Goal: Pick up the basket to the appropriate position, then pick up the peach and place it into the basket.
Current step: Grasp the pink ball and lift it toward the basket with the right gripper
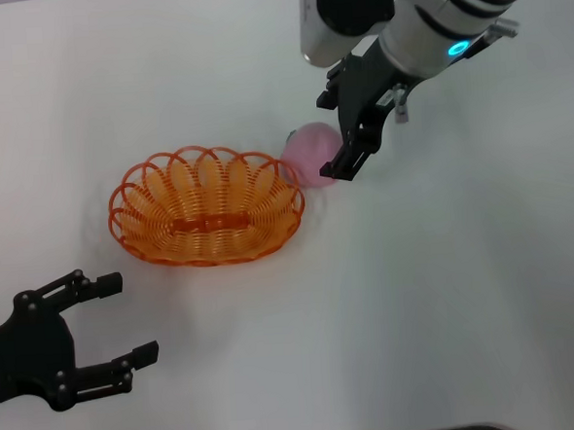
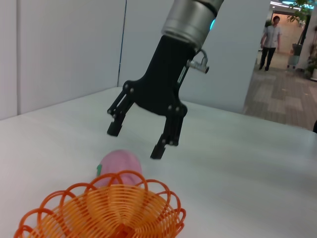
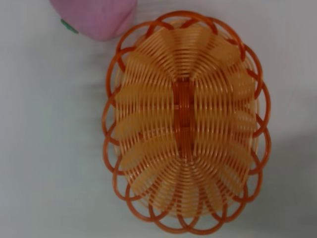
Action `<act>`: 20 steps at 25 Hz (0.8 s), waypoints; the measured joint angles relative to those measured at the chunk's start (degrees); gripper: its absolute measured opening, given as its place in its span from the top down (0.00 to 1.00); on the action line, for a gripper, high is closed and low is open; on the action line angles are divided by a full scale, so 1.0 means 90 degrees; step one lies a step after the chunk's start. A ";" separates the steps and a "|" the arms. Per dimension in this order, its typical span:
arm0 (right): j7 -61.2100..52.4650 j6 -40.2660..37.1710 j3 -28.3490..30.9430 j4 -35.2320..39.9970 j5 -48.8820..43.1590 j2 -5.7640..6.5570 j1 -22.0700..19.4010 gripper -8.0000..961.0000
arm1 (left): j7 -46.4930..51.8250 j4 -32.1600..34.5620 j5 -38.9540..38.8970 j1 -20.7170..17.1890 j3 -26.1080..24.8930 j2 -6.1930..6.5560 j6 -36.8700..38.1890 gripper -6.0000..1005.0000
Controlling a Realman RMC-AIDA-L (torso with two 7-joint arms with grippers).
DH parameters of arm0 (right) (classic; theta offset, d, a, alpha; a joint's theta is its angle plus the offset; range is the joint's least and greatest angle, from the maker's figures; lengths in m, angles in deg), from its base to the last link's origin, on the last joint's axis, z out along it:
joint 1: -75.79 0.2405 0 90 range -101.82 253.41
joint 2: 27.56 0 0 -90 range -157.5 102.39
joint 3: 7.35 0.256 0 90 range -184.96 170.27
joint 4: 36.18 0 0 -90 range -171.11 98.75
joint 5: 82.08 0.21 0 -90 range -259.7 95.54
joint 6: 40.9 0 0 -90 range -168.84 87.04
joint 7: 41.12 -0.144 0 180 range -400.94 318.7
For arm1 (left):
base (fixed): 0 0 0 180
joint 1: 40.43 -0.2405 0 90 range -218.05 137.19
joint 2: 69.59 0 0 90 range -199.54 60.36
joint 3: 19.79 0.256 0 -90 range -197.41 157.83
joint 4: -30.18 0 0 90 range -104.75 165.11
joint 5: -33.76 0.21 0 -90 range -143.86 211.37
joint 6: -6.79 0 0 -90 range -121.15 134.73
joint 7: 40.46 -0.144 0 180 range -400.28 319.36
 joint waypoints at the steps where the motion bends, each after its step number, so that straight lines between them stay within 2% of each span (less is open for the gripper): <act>1: -0.0025 0.0101 -0.0091 -0.0060 0.0032 0.0004 0.0001 0.01 | 0.0002 0.0003 0.0003 0.0000 -0.0003 0.0000 0.0011 0.12; 11: -0.0111 0.0782 -0.0464 -0.0635 0.0197 0.0024 0.0110 0.02 | 0.0004 0.0010 0.0048 -0.0016 -0.0017 0.0000 0.0023 0.12; 20: -0.0113 0.1067 -0.0515 -0.1104 0.0226 0.0032 0.0282 0.01 | 0.0034 0.0032 0.0054 -0.0029 -0.0043 0.0000 0.0110 0.12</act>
